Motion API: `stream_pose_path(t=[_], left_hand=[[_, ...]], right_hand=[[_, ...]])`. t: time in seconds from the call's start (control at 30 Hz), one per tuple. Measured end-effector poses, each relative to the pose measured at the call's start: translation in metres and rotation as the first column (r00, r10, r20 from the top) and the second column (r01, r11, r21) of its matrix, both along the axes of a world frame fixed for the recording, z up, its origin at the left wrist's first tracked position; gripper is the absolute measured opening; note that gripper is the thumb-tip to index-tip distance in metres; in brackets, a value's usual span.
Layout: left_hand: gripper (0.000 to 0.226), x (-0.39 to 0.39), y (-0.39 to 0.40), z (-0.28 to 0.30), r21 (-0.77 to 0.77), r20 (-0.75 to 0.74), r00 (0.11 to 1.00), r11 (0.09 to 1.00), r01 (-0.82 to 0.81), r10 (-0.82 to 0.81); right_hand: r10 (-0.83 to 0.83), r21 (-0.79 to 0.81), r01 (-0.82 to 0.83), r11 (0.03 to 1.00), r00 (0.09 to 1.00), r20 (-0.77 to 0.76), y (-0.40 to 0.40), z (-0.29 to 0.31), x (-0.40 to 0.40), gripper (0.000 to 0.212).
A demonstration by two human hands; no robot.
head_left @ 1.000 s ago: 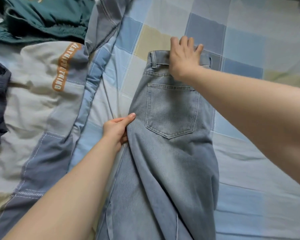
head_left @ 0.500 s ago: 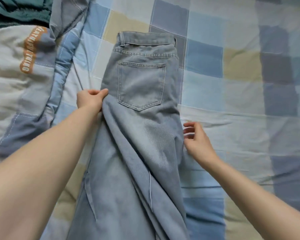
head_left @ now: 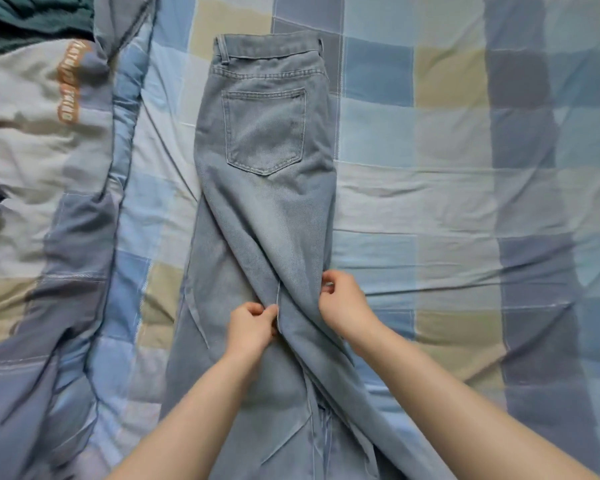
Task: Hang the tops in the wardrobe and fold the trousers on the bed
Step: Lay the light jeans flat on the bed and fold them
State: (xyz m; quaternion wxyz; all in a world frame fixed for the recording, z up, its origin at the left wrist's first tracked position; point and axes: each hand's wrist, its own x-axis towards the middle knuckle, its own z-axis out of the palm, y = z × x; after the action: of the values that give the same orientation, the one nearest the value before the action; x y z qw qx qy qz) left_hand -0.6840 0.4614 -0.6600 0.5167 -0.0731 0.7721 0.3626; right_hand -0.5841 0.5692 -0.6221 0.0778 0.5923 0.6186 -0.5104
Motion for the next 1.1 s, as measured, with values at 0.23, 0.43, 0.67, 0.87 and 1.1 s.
stream_pose_path(t=[0.23,0.43,0.67,0.87,1.1], left_hand=[[0.031,0.008,-0.037,0.026,0.191,0.237,0.958,0.96,-0.206,0.159],[0.032,-0.027,-0.07,0.03,0.142,0.162,0.969,0.967,-0.212,0.188],[0.018,-0.063,-0.092,0.013,0.076,0.007,0.958,0.955,-0.287,0.287],[0.032,-0.009,-0.101,0.011,0.118,0.222,0.929,0.938,-0.326,0.295],[0.018,0.097,-0.139,0.03,0.058,0.334,0.939,0.993,-0.103,0.078]], right_hand=[[-0.488,-0.537,0.425,0.729,0.873,0.028,0.027,0.009,-0.01,0.033],[-0.726,-0.471,0.677,0.566,0.68,0.106,0.057,-0.001,-0.019,0.032],[-0.824,-0.385,0.742,0.549,0.558,-0.098,0.07,-0.02,0.007,0.008],[-0.755,-0.532,0.605,0.592,0.647,-0.104,0.008,-0.025,0.04,0.029],[-0.223,-0.3,0.208,0.931,0.975,-0.015,-0.092,-0.023,0.127,0.027]])
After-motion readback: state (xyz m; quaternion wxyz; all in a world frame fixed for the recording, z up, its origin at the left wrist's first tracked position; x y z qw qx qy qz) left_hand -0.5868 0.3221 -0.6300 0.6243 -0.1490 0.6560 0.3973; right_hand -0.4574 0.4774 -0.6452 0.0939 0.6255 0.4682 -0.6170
